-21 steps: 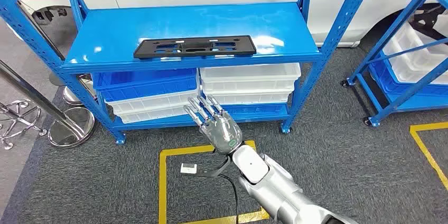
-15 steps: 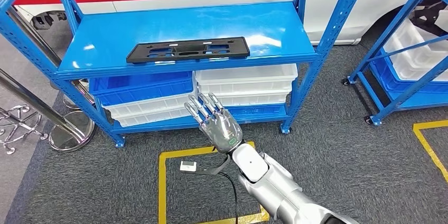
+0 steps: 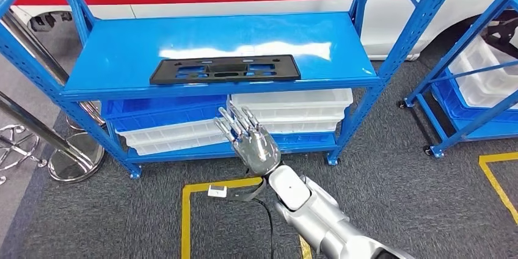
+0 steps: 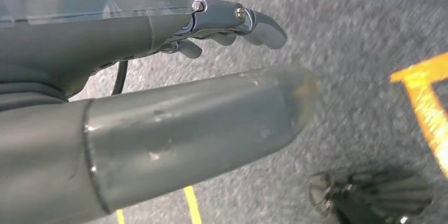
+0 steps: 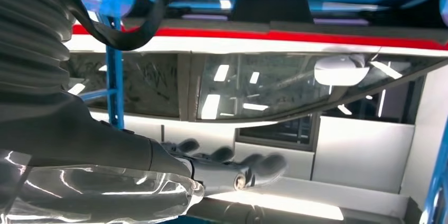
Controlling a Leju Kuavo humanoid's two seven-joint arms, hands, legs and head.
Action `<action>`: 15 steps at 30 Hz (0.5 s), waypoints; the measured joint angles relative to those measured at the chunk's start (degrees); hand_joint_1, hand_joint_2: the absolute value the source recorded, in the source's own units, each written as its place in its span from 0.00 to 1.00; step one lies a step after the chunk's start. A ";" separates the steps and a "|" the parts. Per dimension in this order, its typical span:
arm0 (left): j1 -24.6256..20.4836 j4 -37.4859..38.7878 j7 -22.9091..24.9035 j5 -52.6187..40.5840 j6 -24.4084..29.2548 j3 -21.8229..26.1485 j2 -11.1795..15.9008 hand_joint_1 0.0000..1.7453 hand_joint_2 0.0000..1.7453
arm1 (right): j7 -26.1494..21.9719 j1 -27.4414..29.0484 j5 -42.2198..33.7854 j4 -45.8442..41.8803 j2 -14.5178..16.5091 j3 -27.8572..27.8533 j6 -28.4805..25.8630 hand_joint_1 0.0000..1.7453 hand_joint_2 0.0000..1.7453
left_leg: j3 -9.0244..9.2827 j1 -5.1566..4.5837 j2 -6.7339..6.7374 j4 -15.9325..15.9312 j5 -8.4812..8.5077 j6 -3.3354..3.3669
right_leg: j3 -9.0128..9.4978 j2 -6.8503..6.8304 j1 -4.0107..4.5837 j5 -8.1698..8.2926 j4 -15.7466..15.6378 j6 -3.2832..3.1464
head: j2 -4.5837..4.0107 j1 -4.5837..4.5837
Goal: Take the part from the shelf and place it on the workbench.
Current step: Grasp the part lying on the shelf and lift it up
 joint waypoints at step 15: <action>-0.24 0.03 -0.01 0.12 -0.01 -0.02 -0.21 0.00 0.00 | -0.04 0.19 0.00 -0.05 -0.27 -0.08 0.01 0.00 1.00 | 0.71 0.07 -0.10 12.09 -3.97 -3.31 | -0.45 0.06 -0.16 8.21 -11.22 -3.06 | -0.01 -0.10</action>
